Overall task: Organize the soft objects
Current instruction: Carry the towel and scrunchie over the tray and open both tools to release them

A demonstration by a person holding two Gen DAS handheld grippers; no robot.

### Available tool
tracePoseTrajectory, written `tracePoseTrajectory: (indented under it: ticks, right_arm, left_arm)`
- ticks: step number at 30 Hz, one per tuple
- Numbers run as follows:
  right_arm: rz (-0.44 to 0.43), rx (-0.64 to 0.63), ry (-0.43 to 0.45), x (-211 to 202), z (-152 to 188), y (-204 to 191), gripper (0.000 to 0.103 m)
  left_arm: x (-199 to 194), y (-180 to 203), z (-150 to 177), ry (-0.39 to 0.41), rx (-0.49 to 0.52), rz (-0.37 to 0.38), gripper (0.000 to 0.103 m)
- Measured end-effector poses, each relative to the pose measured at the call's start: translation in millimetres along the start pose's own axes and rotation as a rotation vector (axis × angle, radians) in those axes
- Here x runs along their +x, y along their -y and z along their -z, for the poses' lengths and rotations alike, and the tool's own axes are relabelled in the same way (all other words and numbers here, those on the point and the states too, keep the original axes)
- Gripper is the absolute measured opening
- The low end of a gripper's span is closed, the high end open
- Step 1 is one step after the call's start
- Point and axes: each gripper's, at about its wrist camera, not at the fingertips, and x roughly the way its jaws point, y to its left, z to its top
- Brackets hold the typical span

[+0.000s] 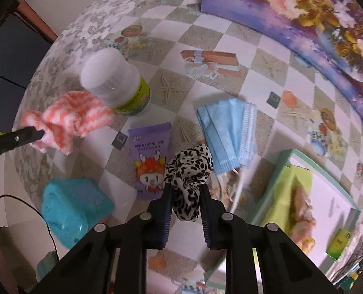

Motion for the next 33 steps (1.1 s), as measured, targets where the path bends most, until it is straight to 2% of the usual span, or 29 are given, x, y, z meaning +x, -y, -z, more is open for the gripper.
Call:
tracePoseTrajectory:
  ticks: [10,20,26,33]
  right_arm:
    - [0.019,0.024,0.09,-74.5,37.0,9.3,0.022]
    - [0.048,0.104,0.175,-139.8,88.2,65.8,0.022]
    - [0.061,0.18,0.199,-162.0,123.4,116.0,0.022]
    - [0.067,0.275,0.209,-169.6,161.9,177.1,0.022]
  left_arm:
    - [-61.5,58.7,14.7,0.088,0.084,0.003,0.01]
    - [-112.2,169.8,44.2,0.168,0.258,0.06,0.01]
    - [-114.6,242.2,70.8,0.166,0.376,0.094,0.01]
    - [-83.7,317.6,107.8,0.102,0.497,0.123,0.01]
